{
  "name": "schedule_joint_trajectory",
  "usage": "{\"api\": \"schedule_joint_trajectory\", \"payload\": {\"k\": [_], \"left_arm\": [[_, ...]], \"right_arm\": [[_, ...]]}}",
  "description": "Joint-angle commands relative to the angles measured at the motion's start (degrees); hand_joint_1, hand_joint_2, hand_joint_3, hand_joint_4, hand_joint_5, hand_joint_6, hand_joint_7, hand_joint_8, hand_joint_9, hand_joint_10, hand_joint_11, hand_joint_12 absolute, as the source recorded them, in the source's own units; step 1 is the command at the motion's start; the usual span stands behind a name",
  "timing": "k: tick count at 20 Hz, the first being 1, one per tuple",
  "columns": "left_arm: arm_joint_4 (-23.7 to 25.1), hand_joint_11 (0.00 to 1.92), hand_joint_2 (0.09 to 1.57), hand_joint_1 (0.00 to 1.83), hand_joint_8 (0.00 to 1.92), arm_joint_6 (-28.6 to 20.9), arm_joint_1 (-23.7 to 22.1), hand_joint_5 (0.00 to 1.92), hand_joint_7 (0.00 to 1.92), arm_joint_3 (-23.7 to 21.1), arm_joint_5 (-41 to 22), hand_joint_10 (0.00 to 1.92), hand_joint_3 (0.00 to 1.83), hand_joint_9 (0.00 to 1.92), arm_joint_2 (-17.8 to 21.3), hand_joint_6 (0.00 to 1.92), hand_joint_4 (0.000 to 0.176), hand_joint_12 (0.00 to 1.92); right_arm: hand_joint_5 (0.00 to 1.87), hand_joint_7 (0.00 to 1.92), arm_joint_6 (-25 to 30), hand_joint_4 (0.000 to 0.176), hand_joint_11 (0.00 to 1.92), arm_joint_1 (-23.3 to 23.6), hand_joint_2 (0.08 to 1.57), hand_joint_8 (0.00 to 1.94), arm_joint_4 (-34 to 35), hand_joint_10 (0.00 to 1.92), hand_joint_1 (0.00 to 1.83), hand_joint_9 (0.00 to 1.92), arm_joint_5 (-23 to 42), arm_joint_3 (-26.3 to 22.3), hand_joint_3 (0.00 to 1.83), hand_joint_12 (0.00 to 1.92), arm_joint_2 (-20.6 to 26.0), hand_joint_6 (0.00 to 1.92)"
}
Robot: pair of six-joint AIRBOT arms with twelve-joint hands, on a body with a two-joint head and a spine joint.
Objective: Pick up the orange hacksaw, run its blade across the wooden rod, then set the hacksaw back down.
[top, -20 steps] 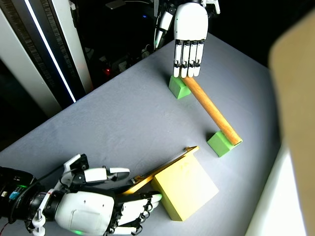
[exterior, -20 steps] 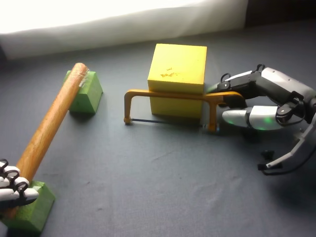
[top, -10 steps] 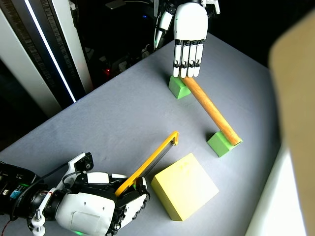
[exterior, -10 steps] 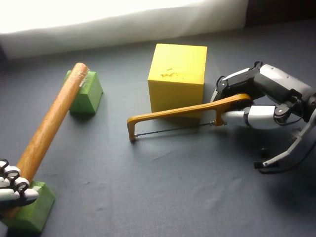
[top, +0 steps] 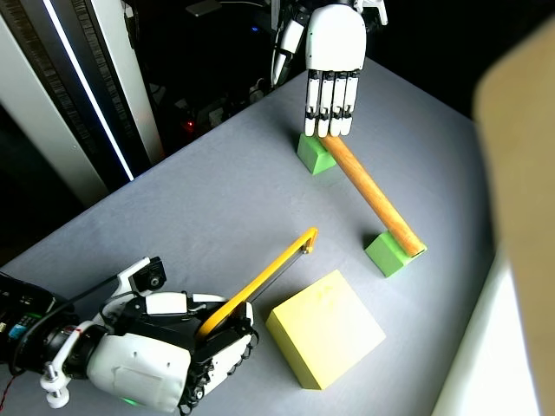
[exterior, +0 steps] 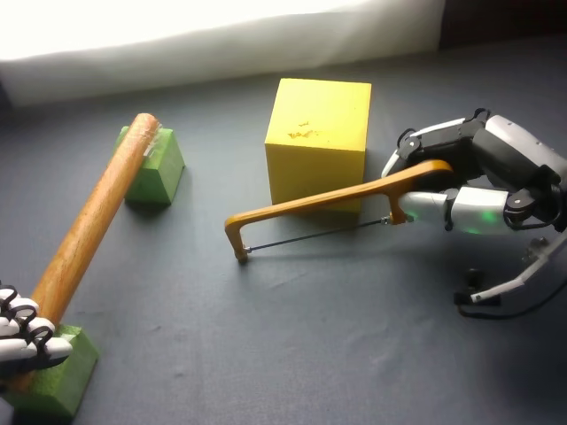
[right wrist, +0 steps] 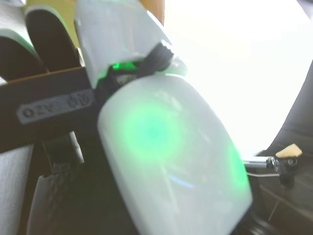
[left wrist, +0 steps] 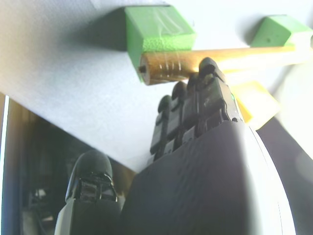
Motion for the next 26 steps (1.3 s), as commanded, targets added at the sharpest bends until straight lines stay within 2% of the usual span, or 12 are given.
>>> {"api": "schedule_joint_trajectory", "payload": {"k": [1,5,6,8,11,15,18,21,25,26], "left_arm": [[-0.69,0.00,1.29,0.01,0.00,-0.02,-0.46,0.03,0.04,0.02,-1.95,0.00,0.00,0.02,-0.11,0.01,0.000,0.01],[-0.69,0.00,1.29,0.00,0.00,-0.02,-0.52,0.02,0.03,0.08,-1.95,0.00,0.00,0.00,-0.11,0.00,0.000,0.00],[-0.69,0.00,1.29,0.00,0.00,-0.02,-0.56,0.02,0.03,0.09,-1.95,0.00,0.00,0.01,-0.11,0.00,0.000,0.00],[-0.69,0.00,1.29,0.00,0.00,-0.02,-0.59,0.00,0.01,0.10,-1.95,0.00,0.00,0.00,-0.11,0.00,0.000,0.00],[-0.69,0.00,1.28,0.00,0.01,-0.02,-0.61,0.02,0.03,0.11,-1.95,0.00,0.00,0.01,-0.12,0.00,0.000,0.00],[-0.69,0.01,1.29,0.00,0.00,-0.01,-0.62,0.03,0.04,0.13,-1.95,0.00,0.00,0.01,-0.12,0.00,0.000,0.00],[-0.69,0.03,1.29,0.00,0.00,-0.01,-0.62,0.03,0.05,0.11,-1.95,0.01,0.00,0.03,-0.12,0.00,0.000,0.01],[-0.69,0.02,1.29,0.00,0.01,-0.01,-0.57,0.03,0.05,0.14,-1.95,0.01,0.00,0.03,-0.12,0.00,0.000,0.01],[-0.69,0.02,1.29,0.00,0.01,-0.01,-0.53,0.03,0.06,0.14,-1.95,0.01,0.00,0.04,-0.12,0.00,0.000,0.01],[-0.69,0.02,1.29,0.00,0.01,-0.01,-0.47,0.04,0.06,0.14,-1.95,0.01,0.00,0.04,-0.12,0.01,0.000,0.02]], "right_arm": [[0.94,1.03,1.67,0.000,0.95,0.18,1.12,1.10,0.80,0.97,1.25,1.05,10.99,-0.56,0.00,1.33,0.39,0.91],[0.91,0.98,1.74,0.000,0.93,-0.92,1.14,1.17,6.47,1.00,1.23,1.00,18.47,-3.88,0.00,1.33,0.50,0.96],[0.95,1.00,1.77,0.000,0.95,-1.26,1.12,1.16,7.71,1.01,1.25,1.02,20.50,-4.41,0.00,1.33,0.47,0.89],[0.92,1.01,1.98,0.000,0.96,-1.80,1.13,1.15,8.54,0.99,1.25,1.04,22.22,-5.21,0.00,1.32,0.45,0.93],[0.96,1.04,1.93,0.000,0.97,-2.77,1.11,1.11,11.42,0.97,1.26,1.05,26.50,-6.91,0.00,1.31,-0.53,0.85],[0.92,0.98,1.24,0.000,0.92,-1.94,1.13,1.19,12.01,1.02,1.24,1.00,27.56,-8.31,0.00,1.38,-1.31,0.93],[0.95,1.03,0.49,0.000,0.94,-0.67,1.12,1.11,12.01,0.98,1.25,1.03,28.03,-8.96,0.00,1.32,-1.70,0.88],[0.91,1.00,0.00,0.000,0.95,0.24,1.13,1.16,12.01,1.00,1.24,1.03,28.08,-9.82,0.00,1.33,-1.69,0.95],[0.93,1.00,-1.25,0.000,0.96,1.94,1.13,1.17,12.01,1.03,1.25,1.02,26.29,-10.59,0.00,1.33,-2.29,0.90],[0.94,1.02,-1.44,0.000,0.97,2.23,1.12,1.12,12.01,1.00,1.25,1.05,26.23,-10.65,0.00,1.31,-2.54,0.90]]}}
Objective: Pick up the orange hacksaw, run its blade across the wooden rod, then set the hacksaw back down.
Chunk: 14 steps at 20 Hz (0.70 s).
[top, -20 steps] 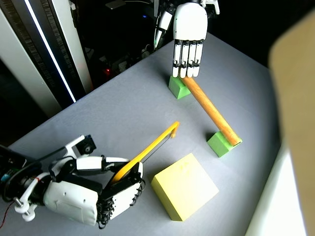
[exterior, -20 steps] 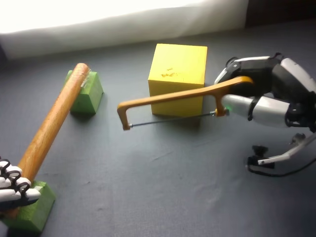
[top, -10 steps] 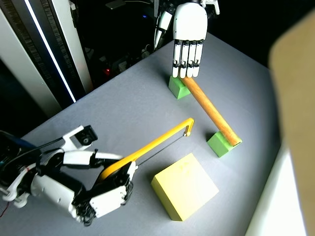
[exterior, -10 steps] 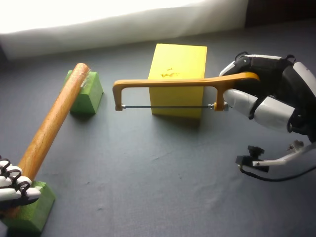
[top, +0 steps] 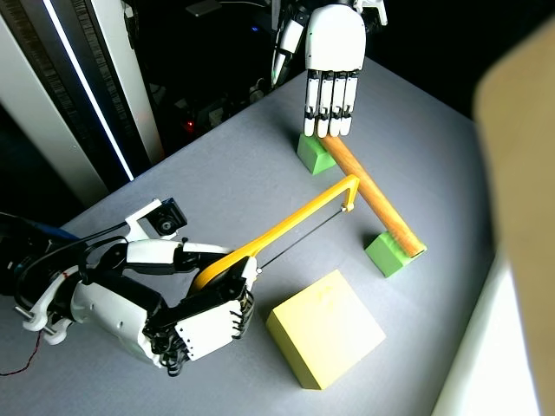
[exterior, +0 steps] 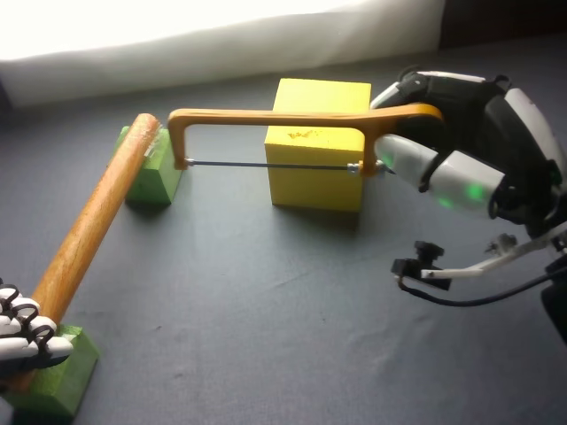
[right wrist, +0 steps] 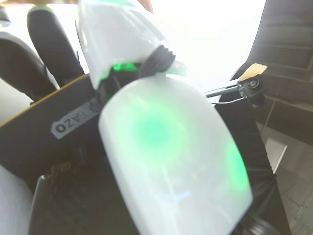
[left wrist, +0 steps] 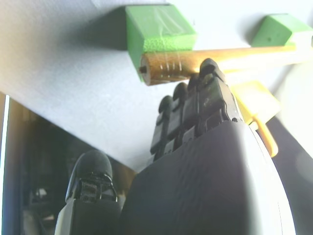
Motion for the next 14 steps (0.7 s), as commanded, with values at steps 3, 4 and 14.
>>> {"api": "schedule_joint_trajectory", "payload": {"k": [3,4,14], "left_arm": [[-0.69,0.02,1.30,0.00,0.00,-0.01,-0.30,0.03,0.05,0.03,-1.73,0.00,0.00,0.04,-0.12,0.00,0.000,0.02],[-0.69,0.02,1.29,0.00,0.00,-0.01,-0.30,0.03,0.05,0.03,-1.73,0.01,0.00,0.04,-0.12,0.00,0.000,0.02],[-0.69,0.04,1.29,0.03,0.01,-0.02,-0.37,0.06,0.07,0.09,-1.74,0.01,0.00,0.05,-0.17,0.01,0.000,0.04]], "right_arm": [[0.91,1.02,0.10,0.000,0.99,1.45,1.13,1.14,-1.88,0.98,1.25,1.06,6.52,-0.31,0.00,1.28,-0.80,0.94],[0.91,1.02,-0.46,0.000,0.98,1.89,1.13,1.13,-1.87,0.99,1.25,1.06,6.22,-0.32,0.00,1.31,-1.23,0.93],[0.95,1.02,-6.12,0.000,0.95,6.19,1.12,1.12,-1.23,1.00,1.25,1.04,2.38,-0.34,0.00,1.31,-5.36,0.89]]}}
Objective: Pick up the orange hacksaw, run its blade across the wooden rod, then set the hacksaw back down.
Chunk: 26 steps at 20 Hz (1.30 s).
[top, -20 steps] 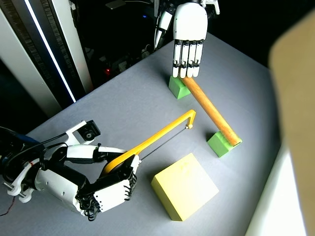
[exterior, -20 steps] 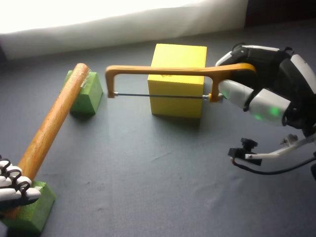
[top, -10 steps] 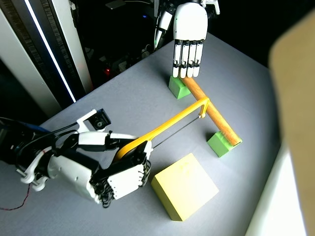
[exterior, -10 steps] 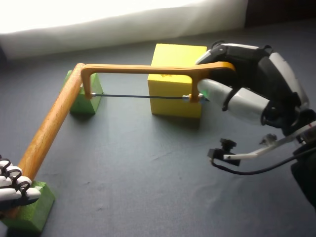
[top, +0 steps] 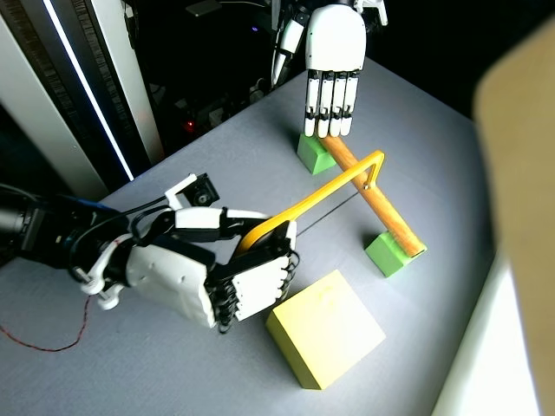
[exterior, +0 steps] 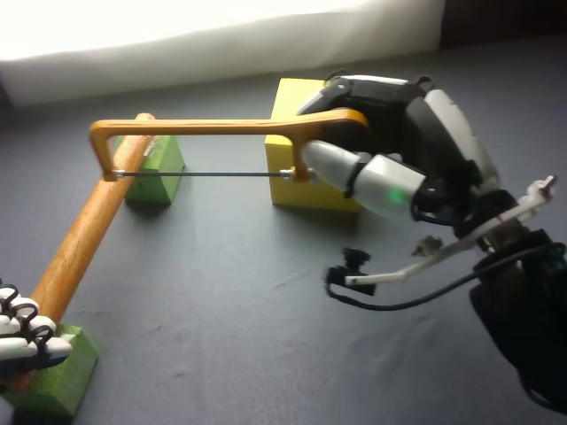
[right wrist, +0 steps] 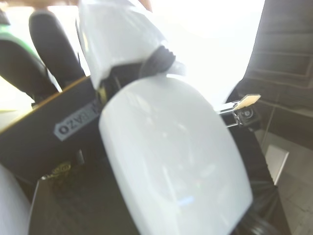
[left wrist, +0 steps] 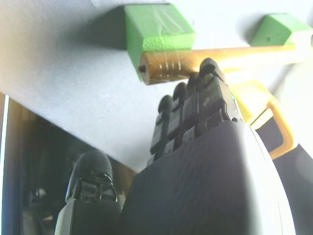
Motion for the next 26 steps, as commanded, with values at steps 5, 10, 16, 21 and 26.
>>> {"api": "schedule_joint_trajectory", "payload": {"k": [5,10,16,21,26], "left_arm": [[-0.69,0.00,1.30,0.00,0.00,-0.02,-0.37,0.05,0.05,0.06,-1.76,0.00,0.00,0.05,-0.18,0.00,0.000,0.14],[-0.69,0.00,1.29,0.00,0.00,-0.02,-0.42,0.03,0.03,0.06,-1.76,0.00,0.00,0.02,-0.27,0.00,0.000,0.02],[-0.69,0.01,1.29,0.00,0.00,-0.02,-0.43,0.03,0.03,0.07,-1.75,0.00,0.00,0.02,-0.40,0.00,0.000,0.02],[-0.69,0.02,1.29,0.00,0.01,-0.02,-0.57,0.04,0.05,-0.02,-1.85,0.01,0.00,0.03,-0.52,0.01,0.000,0.02],[-0.69,0.00,1.29,0.00,0.00,-0.02,-0.51,0.01,0.02,-0.02,-1.84,0.00,0.00,0.00,-0.79,0.00,0.000,0.00]], "right_arm": [[0.89,1.00,-2.35,0.000,0.96,2.19,1.14,1.16,-0.65,1.02,1.24,1.04,5.01,-0.11,0.00,1.34,-1.98,0.97],[0.96,1.00,-5.90,0.000,0.95,2.07,1.12,1.14,0.46,1.01,1.24,1.02,3.69,0.00,0.00,1.33,-4.15,0.88],[0.90,0.96,-7.82,0.000,0.92,2.12,1.14,1.21,0.76,1.04,1.23,0.97,2.98,0.68,0.00,1.36,-6.12,0.96],[0.95,0.99,-10.15,0.000,0.95,2.13,1.13,1.18,0.87,1.01,1.24,1.01,1.48,0.68,0.00,1.31,-7.06,0.88],[0.91,1.00,-11.96,0.000,0.96,3.47,1.13,1.16,3.17,1.01,1.24,1.02,-1.32,1.13,0.00,1.30,-8.23,0.94]]}}
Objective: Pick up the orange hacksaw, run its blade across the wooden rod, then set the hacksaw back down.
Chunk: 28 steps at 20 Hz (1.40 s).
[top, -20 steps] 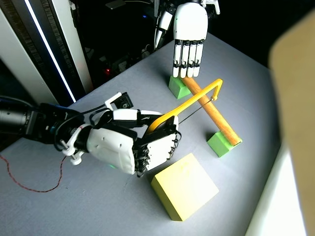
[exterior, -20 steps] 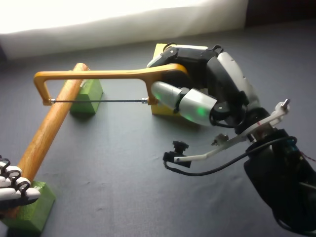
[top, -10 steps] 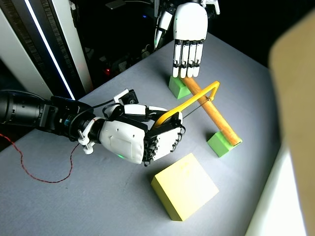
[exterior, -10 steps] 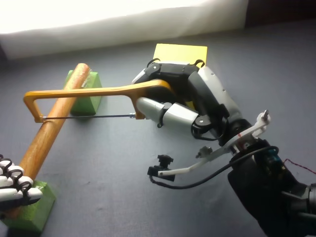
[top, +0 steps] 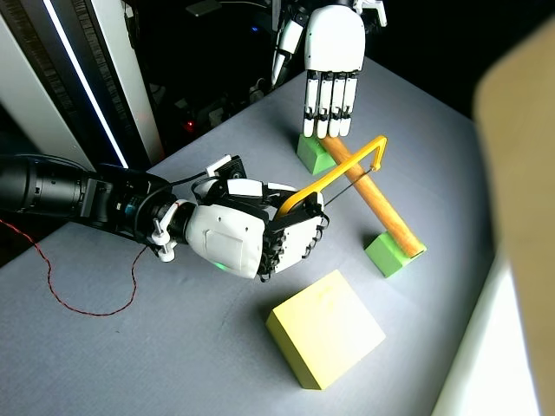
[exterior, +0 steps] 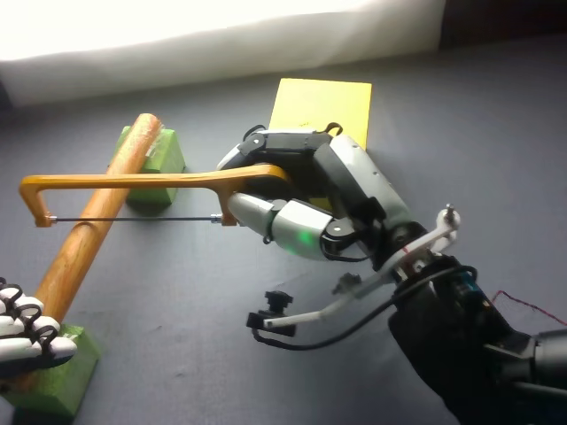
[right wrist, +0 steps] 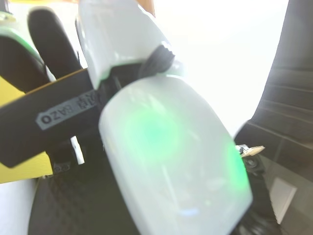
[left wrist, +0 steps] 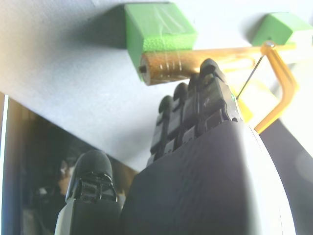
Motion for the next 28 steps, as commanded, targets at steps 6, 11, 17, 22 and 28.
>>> {"api": "schedule_joint_trajectory", "payload": {"k": [6,11,17,22,28], "left_arm": [[-0.69,0.00,1.29,0.00,0.00,-0.02,-0.44,0.01,0.01,-0.01,-1.84,0.00,0.00,0.00,-0.55,0.00,0.000,0.00],[-0.69,0.01,1.28,0.00,0.01,-0.02,-0.45,0.03,0.04,0.06,-1.84,0.00,0.00,0.02,-0.71,0.01,0.000,0.01],[-0.69,0.01,1.28,0.00,0.00,-0.02,-0.46,0.03,0.04,0.09,-1.84,0.01,0.00,0.02,-0.80,0.00,0.000,0.01],[-0.69,0.00,1.29,0.00,0.00,-0.02,-0.38,0.02,0.02,0.09,-1.84,0.00,0.00,0.01,-0.79,0.00,0.000,0.00],[-0.69,0.01,1.28,0.00,0.00,-0.03,-0.27,0.03,0.03,0.11,-1.85,0.00,0.00,0.02,-0.76,0.00,0.000,0.00]], "right_arm": [[0.92,0.99,-0.78,0.000,0.96,4.07,1.13,1.17,-2.75,1.02,1.24,1.02,2.54,2.42,0.00,1.30,-3.20,0.94],[0.97,1.03,-1.58,0.000,0.98,6.01,1.11,1.11,-2.20,0.98,1.25,1.04,1.64,4.25,0.00,1.27,-6.44,0.85],[0.90,1.00,-3.04,0.000,0.96,6.65,1.13,1.15,-1.13,1.01,1.24,1.04,1.04,4.76,0.00,1.30,-9.29,0.96],[0.92,1.00,-3.27,0.000,0.97,6.09,1.13,1.16,-1.14,1.01,1.24,1.03,1.79,4.73,0.00,1.29,-9.15,0.93],[0.93,1.01,-3.75,0.000,0.94,3.75,1.12,1.13,-1.21,0.99,1.24,1.03,3.24,0.92,0.00,1.31,-3.65,0.92]]}}
